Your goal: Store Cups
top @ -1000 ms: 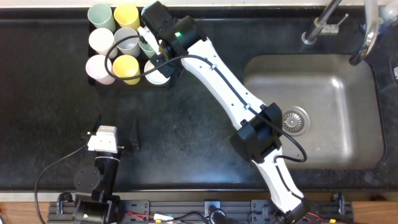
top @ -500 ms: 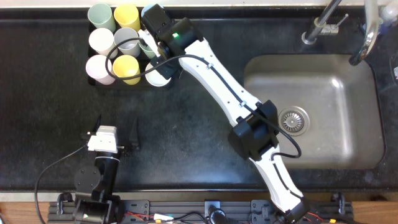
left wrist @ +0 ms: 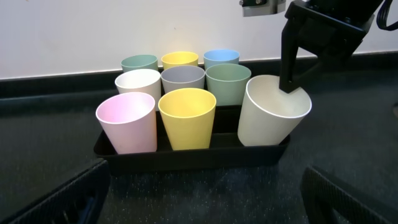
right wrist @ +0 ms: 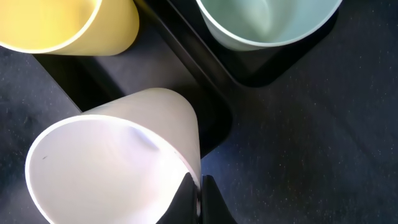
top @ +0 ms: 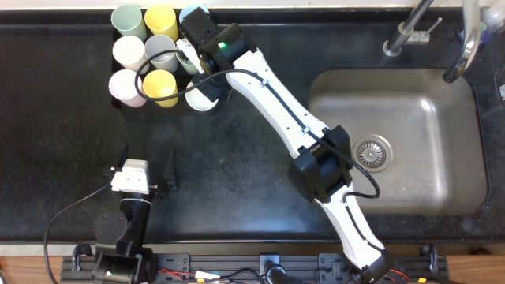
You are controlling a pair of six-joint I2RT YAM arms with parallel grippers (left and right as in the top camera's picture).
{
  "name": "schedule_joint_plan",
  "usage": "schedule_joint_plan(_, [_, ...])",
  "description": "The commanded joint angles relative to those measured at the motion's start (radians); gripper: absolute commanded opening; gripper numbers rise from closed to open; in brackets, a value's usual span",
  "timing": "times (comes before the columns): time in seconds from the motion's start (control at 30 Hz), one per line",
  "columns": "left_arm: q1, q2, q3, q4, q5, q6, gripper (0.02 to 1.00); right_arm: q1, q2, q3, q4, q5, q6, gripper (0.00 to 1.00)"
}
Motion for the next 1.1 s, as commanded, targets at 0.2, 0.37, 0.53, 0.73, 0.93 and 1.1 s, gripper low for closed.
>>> schedule_joint_plan(0.2, [0.005, -0.009, -0.002, -0.002, 0.01, 0.015, 1.0, -0.002, 0.03, -0.004, -0.002, -0.002, -0.004, 0.045])
schedule_joint_plan(0.37, [0.005, -0.009, -0.002, -0.002, 0.01, 0.015, 1.0, -0.002, 0.032, -0.004, 0.008, -0.013, -0.007, 0.045])
schedule_joint_plan(0.53, [0.005, -0.009, -0.002, -0.002, 0.01, 0.015, 0.998, -0.002, 0.032, -0.004, 0.017, -0.012, -0.008, 0.211])
schedule_joint_plan(0.73, [0.005, -0.009, -0.002, -0.002, 0.01, 0.015, 0.998, -0.002, 0.032, -0.004, 0.023, -0.012, -0.007, 0.996])
schedule_joint_plan(0.93, [0.005, -0.009, -0.002, -0.002, 0.01, 0.015, 0.998, -0.003, 0.021, -0.003, 0.045, 0.013, -0.007, 0.996])
schedule_joint_plan(1.1, [0.005, -0.009, -0.002, -0.002, 0.01, 0.015, 1.0, -0.013, -0.014, 0.006, 0.094, 0.113, -0.006, 0.998])
